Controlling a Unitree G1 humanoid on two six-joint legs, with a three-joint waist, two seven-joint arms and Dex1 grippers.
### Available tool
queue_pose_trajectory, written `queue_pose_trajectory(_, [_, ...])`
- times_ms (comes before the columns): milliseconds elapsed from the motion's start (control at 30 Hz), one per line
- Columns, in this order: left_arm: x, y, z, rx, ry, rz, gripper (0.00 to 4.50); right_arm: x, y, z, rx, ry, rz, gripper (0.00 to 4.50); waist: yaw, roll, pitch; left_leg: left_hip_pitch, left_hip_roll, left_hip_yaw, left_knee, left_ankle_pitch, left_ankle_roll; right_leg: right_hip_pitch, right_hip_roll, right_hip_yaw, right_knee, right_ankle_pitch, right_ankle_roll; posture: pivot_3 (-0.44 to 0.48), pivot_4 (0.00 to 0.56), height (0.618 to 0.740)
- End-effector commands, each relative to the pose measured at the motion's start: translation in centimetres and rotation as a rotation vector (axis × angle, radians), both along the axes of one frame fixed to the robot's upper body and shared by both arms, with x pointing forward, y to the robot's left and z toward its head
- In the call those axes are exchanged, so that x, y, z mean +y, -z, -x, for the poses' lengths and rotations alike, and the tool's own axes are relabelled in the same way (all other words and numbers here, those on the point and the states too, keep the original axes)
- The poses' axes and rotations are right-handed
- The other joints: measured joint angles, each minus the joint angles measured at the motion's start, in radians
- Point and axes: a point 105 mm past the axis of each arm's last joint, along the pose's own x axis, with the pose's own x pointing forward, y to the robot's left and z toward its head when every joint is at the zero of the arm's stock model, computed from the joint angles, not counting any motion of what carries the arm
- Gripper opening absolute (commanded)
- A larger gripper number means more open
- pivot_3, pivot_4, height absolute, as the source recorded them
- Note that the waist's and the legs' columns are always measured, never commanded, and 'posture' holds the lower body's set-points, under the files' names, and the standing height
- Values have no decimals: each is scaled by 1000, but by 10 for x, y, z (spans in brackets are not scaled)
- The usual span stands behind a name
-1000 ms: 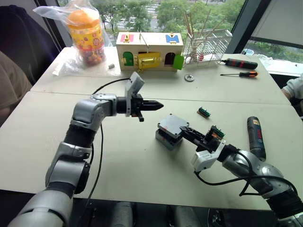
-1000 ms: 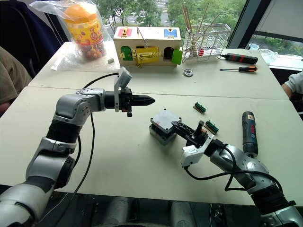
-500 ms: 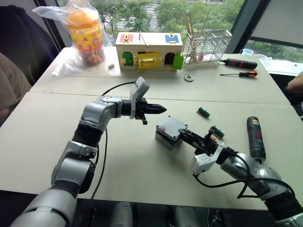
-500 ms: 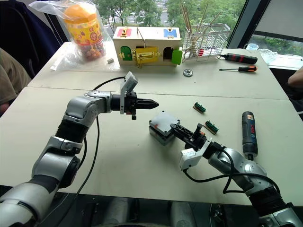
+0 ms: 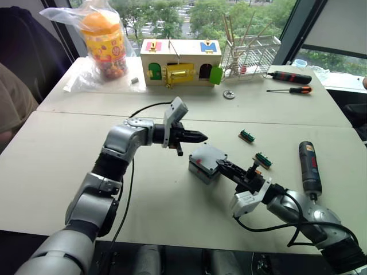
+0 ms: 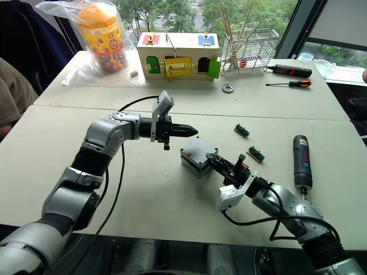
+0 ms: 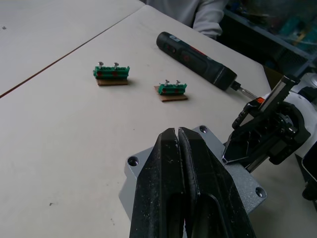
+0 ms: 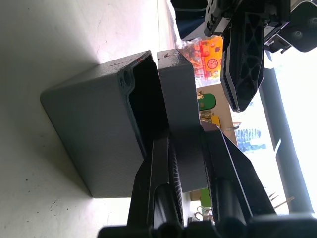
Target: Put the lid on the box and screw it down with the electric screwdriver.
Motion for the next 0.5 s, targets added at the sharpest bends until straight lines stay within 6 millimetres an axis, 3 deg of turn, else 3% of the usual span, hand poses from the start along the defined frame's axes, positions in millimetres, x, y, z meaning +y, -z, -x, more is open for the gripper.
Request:
queue_pose_trajectory(33, [-6, -10, 3, -57, 24, 9, 27, 1, -7, 1, -56, 11, -2, 80, 0, 0, 0, 0, 0, 0, 0, 0, 0, 0, 0, 0, 0, 0, 0, 0, 150, 708])
queue_pose_trajectory(233, [-6, -15, 0, -53, 12, 38, 27, 0, -27, 1, -168, 35, -44, 80, -1, 0, 0, 0, 0, 0, 0, 0, 0, 0, 0, 0, 0, 0, 0, 0, 150, 708])
queue_pose_trajectory(500, [-6, -14, 1, -50, 11, 38, 27, 6, -21, 8, -147, 4, -49, 80, 0, 0, 0, 0, 0, 0, 0, 0, 0, 0, 0, 0, 0, 0, 0, 0, 150, 708])
